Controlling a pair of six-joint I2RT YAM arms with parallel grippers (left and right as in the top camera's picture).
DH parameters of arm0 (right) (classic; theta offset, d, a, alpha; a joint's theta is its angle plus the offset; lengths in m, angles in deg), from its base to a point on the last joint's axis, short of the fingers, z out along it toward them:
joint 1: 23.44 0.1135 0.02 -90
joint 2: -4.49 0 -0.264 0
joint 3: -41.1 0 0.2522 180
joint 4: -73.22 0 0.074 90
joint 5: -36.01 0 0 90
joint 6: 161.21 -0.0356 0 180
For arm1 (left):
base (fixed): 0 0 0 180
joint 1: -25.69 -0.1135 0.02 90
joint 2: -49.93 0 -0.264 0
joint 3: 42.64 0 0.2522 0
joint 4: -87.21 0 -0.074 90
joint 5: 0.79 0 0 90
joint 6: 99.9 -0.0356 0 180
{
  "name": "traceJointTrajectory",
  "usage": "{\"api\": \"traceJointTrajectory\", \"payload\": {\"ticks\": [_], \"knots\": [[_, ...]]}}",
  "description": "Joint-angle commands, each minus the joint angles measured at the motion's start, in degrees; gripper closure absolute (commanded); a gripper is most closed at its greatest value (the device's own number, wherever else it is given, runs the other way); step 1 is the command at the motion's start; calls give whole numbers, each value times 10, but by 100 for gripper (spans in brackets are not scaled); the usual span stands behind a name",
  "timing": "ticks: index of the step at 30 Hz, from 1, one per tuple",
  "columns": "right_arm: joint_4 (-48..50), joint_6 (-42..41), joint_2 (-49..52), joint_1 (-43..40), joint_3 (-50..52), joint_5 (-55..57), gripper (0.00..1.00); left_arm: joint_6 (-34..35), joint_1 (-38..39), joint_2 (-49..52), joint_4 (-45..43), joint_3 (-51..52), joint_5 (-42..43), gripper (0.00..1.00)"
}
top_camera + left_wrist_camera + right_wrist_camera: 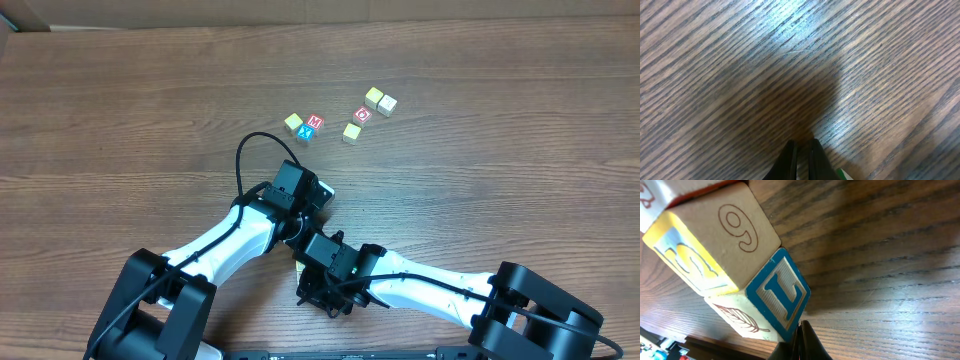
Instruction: Flip 3 blocks
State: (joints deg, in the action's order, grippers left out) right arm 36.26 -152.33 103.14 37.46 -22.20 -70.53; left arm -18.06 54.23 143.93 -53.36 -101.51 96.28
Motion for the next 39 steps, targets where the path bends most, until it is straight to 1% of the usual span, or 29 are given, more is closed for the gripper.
{"api": "traceJointTrajectory", "payload": {"ticks": [1, 34, 39], "knots": [[11, -6, 2, -1, -8, 24, 96, -13, 13, 32, 12, 26, 31, 96], [15, -6, 2, -1, -8, 26, 96, -17, 13, 32, -2, 26, 35, 96], [10, -8, 2, -1, -8, 26, 96, -14, 12, 32, -2, 26, 19, 96]]}}
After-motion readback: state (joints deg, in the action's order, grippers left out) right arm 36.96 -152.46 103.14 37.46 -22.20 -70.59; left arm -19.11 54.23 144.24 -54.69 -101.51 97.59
